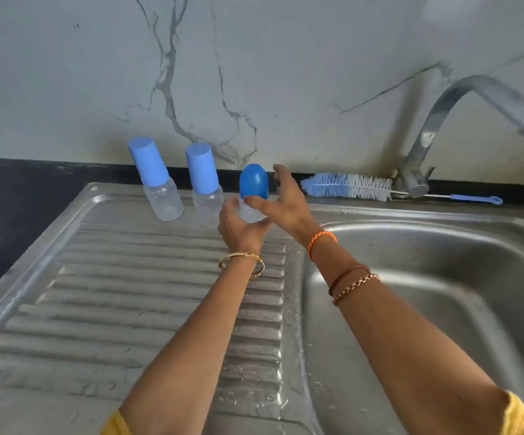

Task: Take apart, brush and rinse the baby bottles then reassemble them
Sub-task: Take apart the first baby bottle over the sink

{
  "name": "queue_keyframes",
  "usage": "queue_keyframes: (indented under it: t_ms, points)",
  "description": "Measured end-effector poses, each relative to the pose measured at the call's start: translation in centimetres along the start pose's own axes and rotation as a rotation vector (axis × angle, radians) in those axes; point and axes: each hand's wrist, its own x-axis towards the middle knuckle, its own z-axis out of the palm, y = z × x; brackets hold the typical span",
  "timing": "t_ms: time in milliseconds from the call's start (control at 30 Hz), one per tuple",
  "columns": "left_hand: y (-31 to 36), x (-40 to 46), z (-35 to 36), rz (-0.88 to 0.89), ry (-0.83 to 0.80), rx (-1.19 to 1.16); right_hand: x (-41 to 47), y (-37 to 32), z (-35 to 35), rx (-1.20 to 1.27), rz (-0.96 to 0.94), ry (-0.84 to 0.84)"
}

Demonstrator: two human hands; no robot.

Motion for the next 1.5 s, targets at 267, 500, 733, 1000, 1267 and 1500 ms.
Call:
queue_keyframes:
  t_ms: [267,500,733,1000,1267,1500]
  points:
    - [-1.0,0.5,-0.2,0.189,0.023,0.076,-0.5,0.1,0.9,-0.058,-0.185,0.172]
    - [1.8,-5.1,-0.9,0.406,-0.06,0.128,-5.4,0.3,-2.9,0.045,-0.223,0.302]
    - [2.9,-15.0,2.8,0.384,-0.188,-0.01,-13.4,4.0,-8.6,0.182,-0.152,0.432]
    - [0.4,-23.2,6.5,0.381,-0.244,0.124,-20.0,9.9,-14.1,0.218,0.026,0.429]
    - [0.2,-24.7,6.6,0.445,-0.394,0.322,-21.8,13.5,-17.3,0.376,-0.026,0.209]
    - [-0.1,-23.0,6.3,0.425,-0.612,0.227,-20.9,13.2,-20.2,0.169,-0.212,-0.188]
